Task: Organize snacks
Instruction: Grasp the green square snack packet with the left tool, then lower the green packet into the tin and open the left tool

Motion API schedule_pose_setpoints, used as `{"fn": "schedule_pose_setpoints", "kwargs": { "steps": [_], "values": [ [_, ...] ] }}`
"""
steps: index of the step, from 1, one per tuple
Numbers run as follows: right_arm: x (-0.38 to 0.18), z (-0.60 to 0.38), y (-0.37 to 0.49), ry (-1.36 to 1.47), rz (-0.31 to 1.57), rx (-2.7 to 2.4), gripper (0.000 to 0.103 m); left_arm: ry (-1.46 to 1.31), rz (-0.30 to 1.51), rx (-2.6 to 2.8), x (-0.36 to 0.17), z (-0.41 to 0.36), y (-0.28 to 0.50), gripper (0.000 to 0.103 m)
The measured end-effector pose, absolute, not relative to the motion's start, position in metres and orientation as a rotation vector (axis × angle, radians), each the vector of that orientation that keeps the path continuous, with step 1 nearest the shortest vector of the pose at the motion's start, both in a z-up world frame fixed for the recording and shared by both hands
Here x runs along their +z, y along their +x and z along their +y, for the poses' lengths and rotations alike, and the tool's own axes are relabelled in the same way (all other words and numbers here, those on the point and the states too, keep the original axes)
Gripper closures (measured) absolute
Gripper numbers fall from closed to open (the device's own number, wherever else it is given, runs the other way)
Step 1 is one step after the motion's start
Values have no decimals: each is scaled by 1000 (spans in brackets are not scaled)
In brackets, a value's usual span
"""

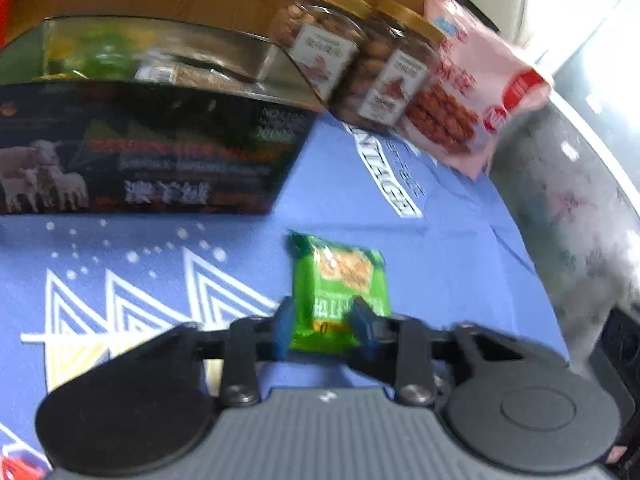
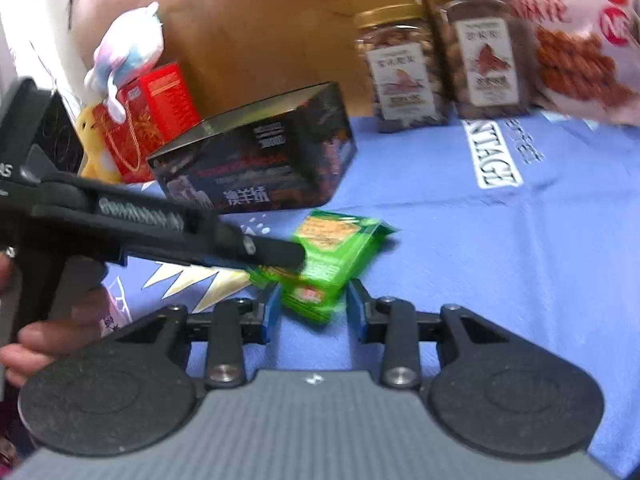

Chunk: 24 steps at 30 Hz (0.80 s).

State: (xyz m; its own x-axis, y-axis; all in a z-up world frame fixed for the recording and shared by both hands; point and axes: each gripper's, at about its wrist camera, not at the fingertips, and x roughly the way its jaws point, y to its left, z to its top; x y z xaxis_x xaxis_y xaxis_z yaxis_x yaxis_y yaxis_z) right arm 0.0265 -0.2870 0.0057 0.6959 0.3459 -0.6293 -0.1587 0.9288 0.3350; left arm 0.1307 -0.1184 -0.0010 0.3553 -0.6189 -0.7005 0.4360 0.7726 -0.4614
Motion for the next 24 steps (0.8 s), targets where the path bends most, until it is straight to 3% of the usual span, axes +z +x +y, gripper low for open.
{"fn": "schedule_pose_setpoints", "kwargs": {
  "steps": [9,15,16,18,21,24],
  "values": [
    [46,-265,22,237,600,360,66,-210,788,-678,54,-73,102,75],
    [75,-229,81,185,519,423,66,-261,671,-571,88,-36,141,75],
    [75,-222,96,186,509,430,63,-269,654,-544,91,-30,152,75],
    [69,-206,122,182,494,446,58,-250,639,-466,89,-23,177,63],
    [60,-197,140,160,514,372,56,-283,721,-350,72,-6,200,67],
    [61,-221,108,280,490,420,56,-381,678,-413,67,25,170,67]
  ]
}}
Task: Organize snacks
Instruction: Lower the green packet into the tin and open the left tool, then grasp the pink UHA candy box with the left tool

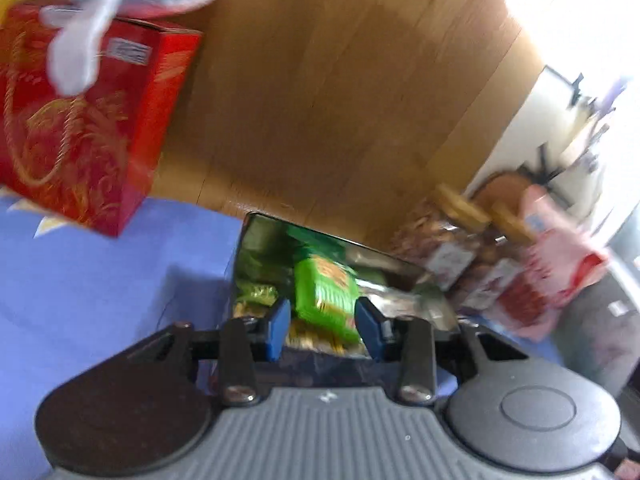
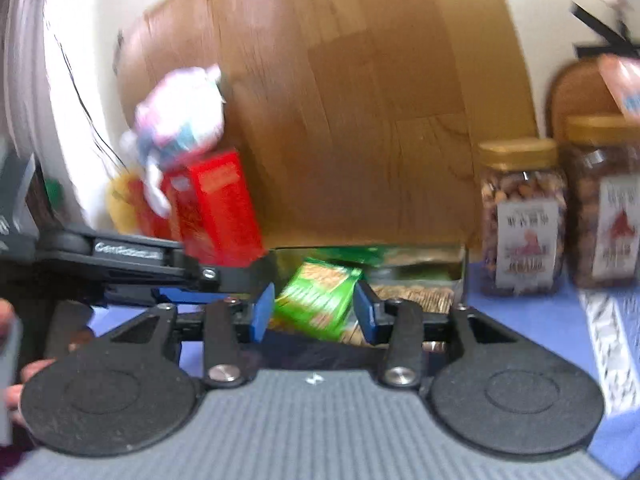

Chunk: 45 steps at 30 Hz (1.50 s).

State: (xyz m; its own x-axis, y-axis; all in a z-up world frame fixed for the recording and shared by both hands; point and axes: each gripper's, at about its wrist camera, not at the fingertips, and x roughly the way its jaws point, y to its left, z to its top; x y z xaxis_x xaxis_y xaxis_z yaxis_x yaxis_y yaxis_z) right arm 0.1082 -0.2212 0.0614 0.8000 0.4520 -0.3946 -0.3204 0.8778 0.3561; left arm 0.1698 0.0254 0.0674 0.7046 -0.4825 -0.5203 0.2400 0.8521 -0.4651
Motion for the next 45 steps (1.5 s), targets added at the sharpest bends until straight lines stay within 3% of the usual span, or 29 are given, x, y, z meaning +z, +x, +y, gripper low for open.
{"fn": "schedule_pose_setpoints", "kwargs": {
  "steps": [3,7,16,18,20,22,39,45],
  "values": [
    [58,-243,66,338,519,537,56,-392,646,-453,63,43,132,65],
    [41,-256,22,353,649,696,56,-361,738,-485,42,48,95,65],
    [21,-229,-22,162,800,745,57,-353,806,-480,11,53,51,62],
    [22,-222,-23,119,789,724,64,-346,817,-474,6,51,47,62],
    [23,-218,-19,115,794,706,81,-342,819,-466,1,49,41,62],
    [24,-215,-13,121,794,683,87,-343,833,-470,-2,46,38,62],
    [21,-215,-2,81,758,571,79,-374,834,-486,-7,41,38,59],
    [42,-212,5,55,691,545,82,-363,773,-496,19,43,53,59]
  ]
}}
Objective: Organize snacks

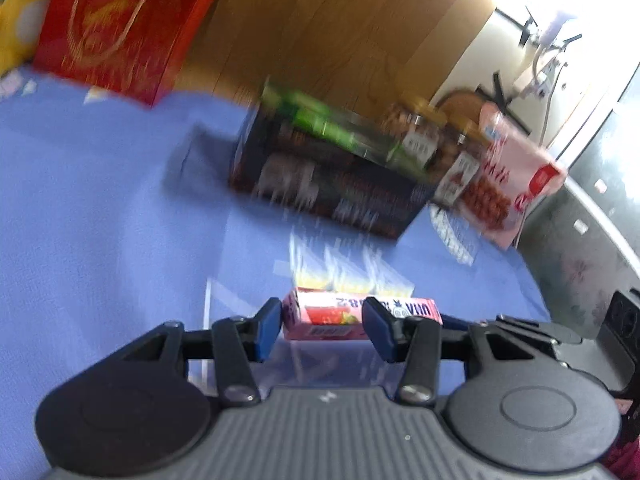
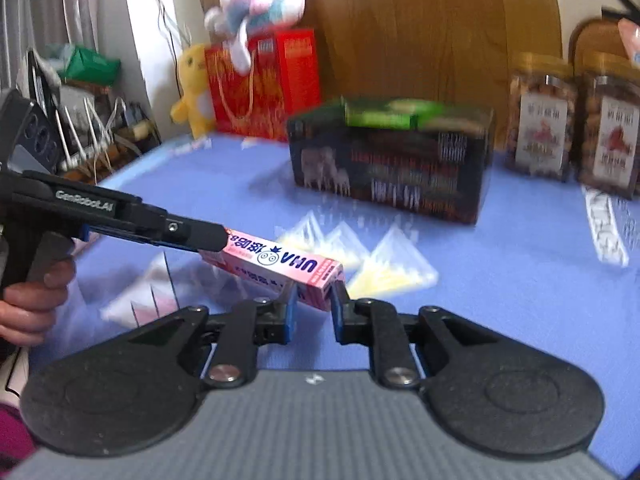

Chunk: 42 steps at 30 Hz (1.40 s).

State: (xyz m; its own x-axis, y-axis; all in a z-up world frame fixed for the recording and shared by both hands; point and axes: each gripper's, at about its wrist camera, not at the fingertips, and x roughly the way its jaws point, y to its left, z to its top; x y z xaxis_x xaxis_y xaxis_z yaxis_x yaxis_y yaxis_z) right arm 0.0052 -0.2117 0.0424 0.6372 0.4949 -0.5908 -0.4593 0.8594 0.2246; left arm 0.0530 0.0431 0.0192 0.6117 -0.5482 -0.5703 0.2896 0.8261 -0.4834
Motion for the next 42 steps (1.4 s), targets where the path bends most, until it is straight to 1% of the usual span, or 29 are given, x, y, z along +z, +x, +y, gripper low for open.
{"fn": "schedule_pose_setpoints", "kwargs": {
  "steps": [5,9,11,15,17,18,21,26,29,31,37,42],
  "values": [
    [71,-212,39,13,555,480,82,-288,629,-505,65,29,89,59],
    [77,-218,87,22,512,414,82,-256,589,-493,84,10,135,59],
    [74,-221,112,44,520,405,81,-236,587,-465,81,1,158,59],
    [53,-212,144,20,577,382,79,-246,656,-407,61,-5,196,56],
    [45,-213,151,41,592,380,78,-233,690,-363,51,-7,206,57],
    [45,-215,152,59,597,379,78,-229,677,-353,51,-6,204,54],
    [54,-228,139,114,546,357,74,-243,614,-343,63,4,187,53],
    [61,-250,105,231,482,330,74,-301,550,-355,76,18,141,53],
    [56,-252,75,250,433,269,74,-288,527,-375,65,15,104,53],
    [46,-246,59,235,432,231,74,-262,520,-379,51,9,85,53],
    [21,-229,42,257,536,167,74,-111,528,-379,14,-12,76,54],
    [16,-221,42,271,541,53,74,-54,507,-394,3,-20,67,54]
  ]
}}
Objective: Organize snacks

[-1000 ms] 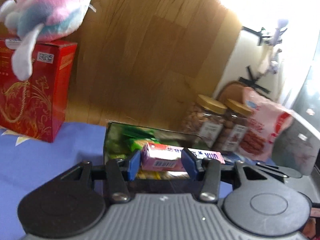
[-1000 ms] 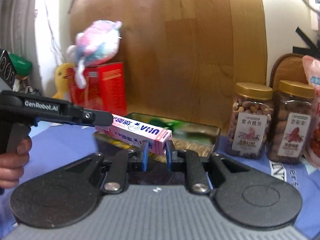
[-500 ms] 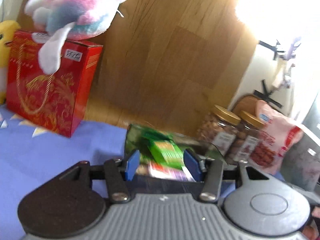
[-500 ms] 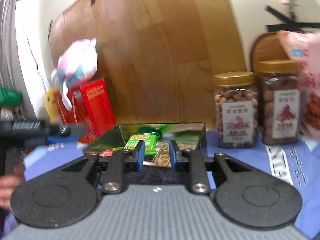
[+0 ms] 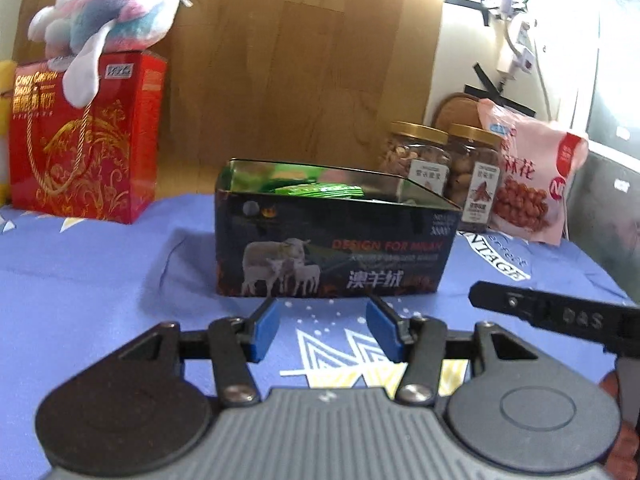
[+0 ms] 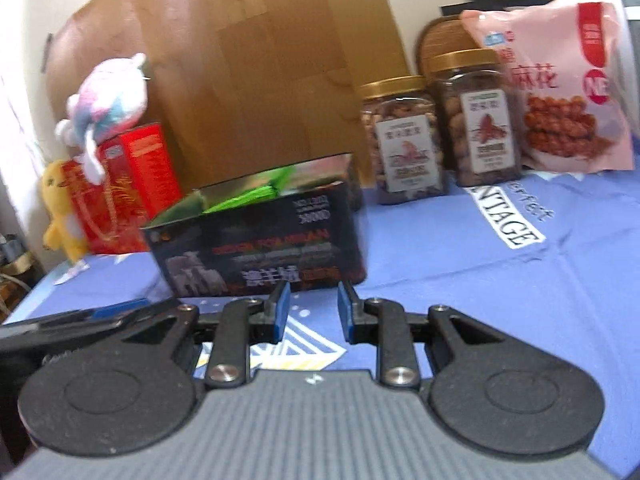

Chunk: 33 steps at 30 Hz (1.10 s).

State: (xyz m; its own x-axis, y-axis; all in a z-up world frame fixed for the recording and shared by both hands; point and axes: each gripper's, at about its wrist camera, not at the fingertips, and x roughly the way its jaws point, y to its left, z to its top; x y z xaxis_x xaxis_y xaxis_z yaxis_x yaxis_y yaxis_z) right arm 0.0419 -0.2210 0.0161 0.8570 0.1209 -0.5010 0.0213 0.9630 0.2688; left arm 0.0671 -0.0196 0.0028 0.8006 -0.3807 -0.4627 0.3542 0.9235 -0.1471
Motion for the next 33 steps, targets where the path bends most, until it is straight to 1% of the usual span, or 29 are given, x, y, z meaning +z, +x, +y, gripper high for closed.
{"fn": "schedule_pose_setpoints", "kwargs": {
  "steps": [9,28,33],
  "values": [
    [1,-222,42,271,577,-97,74,-30,481,-398,5,-24,61,54],
    [1,-222,39,278,577,-92,74,5,482,-391,2,-29,60,54],
    [2,-218,35,277,575,-41,69,12,498,-395,0,-31,63,54]
  ]
}}
